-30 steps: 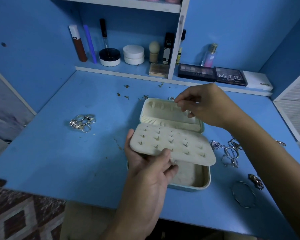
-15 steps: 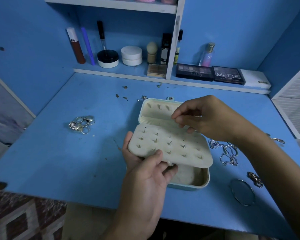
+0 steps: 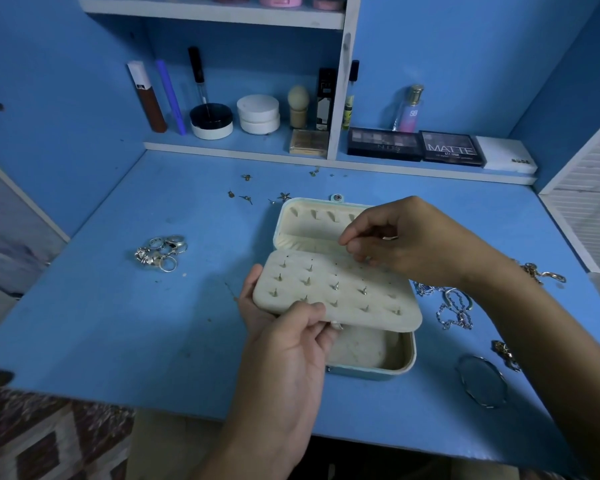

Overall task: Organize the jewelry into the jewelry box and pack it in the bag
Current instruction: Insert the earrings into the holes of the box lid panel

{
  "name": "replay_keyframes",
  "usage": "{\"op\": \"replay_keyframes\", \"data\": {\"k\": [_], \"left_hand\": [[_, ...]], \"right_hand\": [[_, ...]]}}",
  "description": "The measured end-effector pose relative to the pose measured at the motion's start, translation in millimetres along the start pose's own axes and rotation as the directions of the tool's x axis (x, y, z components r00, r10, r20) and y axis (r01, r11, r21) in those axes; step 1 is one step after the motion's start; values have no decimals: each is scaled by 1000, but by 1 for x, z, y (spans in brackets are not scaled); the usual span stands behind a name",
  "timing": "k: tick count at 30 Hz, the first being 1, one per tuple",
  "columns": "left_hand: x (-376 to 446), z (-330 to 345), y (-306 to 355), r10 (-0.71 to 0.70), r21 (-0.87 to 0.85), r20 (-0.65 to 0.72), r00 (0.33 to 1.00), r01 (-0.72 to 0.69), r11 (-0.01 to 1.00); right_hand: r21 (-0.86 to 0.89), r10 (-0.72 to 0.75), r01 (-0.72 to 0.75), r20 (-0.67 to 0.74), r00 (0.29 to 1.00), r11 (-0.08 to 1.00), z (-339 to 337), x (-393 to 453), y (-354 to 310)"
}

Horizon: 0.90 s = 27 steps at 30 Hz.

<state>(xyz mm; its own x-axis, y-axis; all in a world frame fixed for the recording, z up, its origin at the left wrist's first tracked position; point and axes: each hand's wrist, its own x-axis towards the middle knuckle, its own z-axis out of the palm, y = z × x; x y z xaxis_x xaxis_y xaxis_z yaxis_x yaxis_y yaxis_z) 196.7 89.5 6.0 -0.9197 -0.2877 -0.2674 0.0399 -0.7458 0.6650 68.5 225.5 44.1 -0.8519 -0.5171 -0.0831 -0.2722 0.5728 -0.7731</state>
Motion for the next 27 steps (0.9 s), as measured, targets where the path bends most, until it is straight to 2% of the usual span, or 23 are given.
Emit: {"op": "replay_keyframes", "data": {"k": [16,27], "left_hand": [[-1,0,2,-8,52,-25,1000,9,999],[1,-2,2,2,30,-7,1000,-2,1000]], "right_hand": [[-18,17,-16,8,1000,1000,-2,-5,-7],[-196,-43,41,-10,999,980,1,-9,-16]]}}
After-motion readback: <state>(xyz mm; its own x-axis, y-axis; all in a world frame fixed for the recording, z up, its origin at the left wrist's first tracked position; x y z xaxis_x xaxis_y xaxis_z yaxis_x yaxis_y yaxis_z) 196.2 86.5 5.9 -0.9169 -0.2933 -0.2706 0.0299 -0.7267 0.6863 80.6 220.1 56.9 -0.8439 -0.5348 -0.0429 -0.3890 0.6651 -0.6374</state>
